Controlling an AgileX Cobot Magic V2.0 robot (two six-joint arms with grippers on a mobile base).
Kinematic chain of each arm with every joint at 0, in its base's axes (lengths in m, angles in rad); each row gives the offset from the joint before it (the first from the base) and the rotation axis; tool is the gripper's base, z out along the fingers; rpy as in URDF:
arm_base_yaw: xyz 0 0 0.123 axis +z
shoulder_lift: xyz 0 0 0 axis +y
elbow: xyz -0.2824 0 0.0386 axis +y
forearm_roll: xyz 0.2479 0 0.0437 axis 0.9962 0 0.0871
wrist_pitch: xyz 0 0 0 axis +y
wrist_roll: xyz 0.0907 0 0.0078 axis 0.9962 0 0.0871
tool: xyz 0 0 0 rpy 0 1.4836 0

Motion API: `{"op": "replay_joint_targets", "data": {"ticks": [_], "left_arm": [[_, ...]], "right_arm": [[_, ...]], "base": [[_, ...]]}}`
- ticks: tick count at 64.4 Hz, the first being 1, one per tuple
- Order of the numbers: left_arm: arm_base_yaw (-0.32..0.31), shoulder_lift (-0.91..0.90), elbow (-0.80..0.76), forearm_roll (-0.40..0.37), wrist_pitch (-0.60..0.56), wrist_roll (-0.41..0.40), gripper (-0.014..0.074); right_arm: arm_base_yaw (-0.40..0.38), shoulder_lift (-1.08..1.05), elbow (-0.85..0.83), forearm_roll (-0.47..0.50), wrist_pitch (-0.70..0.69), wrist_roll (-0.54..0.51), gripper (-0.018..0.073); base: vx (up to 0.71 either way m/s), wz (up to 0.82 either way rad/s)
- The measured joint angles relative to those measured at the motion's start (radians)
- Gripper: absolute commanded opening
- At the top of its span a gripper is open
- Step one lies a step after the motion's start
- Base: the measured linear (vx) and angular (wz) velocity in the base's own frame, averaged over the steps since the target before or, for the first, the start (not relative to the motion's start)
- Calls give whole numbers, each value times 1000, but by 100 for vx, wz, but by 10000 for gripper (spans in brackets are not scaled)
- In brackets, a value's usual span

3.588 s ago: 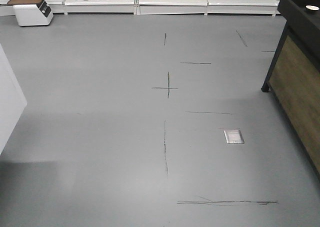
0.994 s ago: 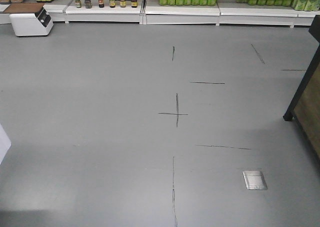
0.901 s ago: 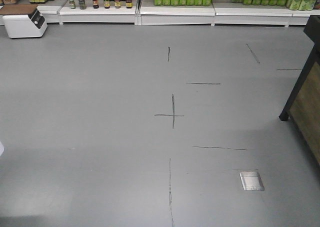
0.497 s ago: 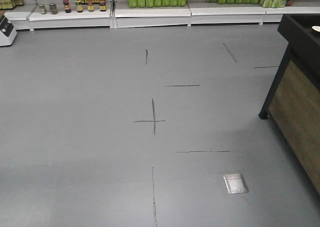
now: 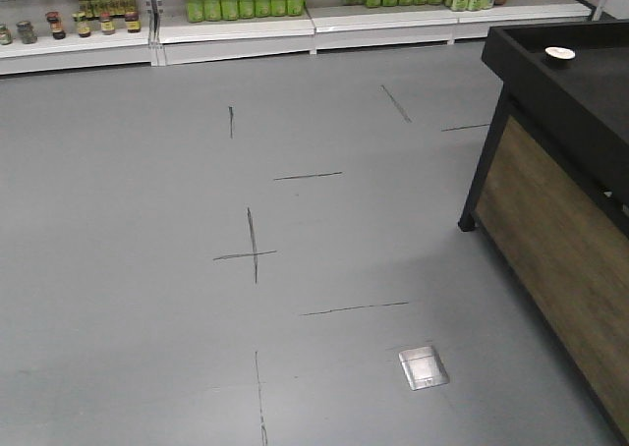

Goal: Pick three apples into basket with both arms
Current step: 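Drive the base forward across the floor toward the fruit tables, then turn and drive the base up to the table holding the light-blue basket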

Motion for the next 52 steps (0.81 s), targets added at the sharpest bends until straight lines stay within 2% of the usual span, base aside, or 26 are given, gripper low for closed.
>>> {"op": "replay_joint_targets", "data": {"ticks": [52], "left_arm": [[0,0,0,0,0,0,-7]], "right_arm": [[0,0,0,0,0,0,-3]], "base": [[11,-43]]}}
